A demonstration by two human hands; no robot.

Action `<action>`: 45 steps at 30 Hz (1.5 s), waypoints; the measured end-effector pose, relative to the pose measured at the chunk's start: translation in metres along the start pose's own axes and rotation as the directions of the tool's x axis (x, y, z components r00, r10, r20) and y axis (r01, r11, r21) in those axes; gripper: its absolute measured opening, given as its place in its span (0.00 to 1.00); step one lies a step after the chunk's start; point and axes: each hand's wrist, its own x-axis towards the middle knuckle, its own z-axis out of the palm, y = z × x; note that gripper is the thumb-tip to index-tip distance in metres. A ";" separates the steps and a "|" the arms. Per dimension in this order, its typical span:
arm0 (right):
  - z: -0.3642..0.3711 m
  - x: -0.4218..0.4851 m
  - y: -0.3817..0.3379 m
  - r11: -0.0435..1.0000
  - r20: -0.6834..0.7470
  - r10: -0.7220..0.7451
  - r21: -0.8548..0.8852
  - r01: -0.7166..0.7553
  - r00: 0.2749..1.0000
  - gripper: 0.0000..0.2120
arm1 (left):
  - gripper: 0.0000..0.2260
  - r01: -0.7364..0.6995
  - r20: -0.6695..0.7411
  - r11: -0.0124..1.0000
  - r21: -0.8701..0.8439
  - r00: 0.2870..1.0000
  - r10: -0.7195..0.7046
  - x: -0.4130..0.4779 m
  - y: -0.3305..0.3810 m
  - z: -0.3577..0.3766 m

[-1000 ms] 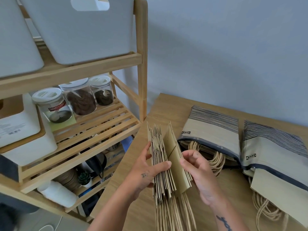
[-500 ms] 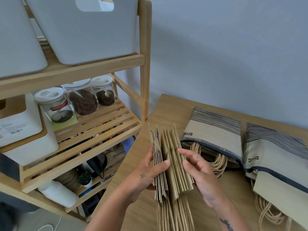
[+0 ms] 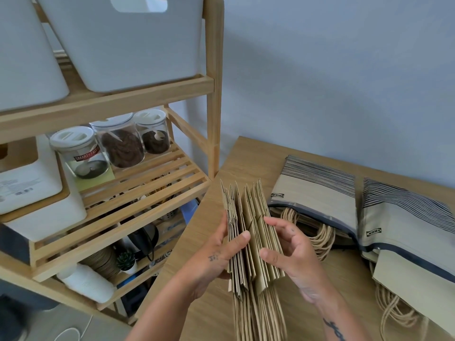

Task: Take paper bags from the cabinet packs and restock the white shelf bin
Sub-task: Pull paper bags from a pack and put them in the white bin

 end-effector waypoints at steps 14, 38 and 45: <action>0.003 -0.001 0.001 1.000 0.015 0.003 -0.010 -0.003 1.000 0.24 | 0.41 -0.003 0.048 0.998 0.069 0.999 0.000 -0.005 0.006 0.001; 0.003 -0.005 -0.002 0.999 0.030 0.031 -0.010 -0.031 0.999 0.31 | 0.37 0.104 0.083 0.991 -0.085 0.992 -0.097 0.000 0.005 -0.004; 0.005 -0.003 -0.005 0.999 0.022 0.040 -0.029 -0.039 0.999 0.26 | 0.37 0.107 0.065 0.989 -0.100 0.993 -0.101 0.003 0.006 -0.004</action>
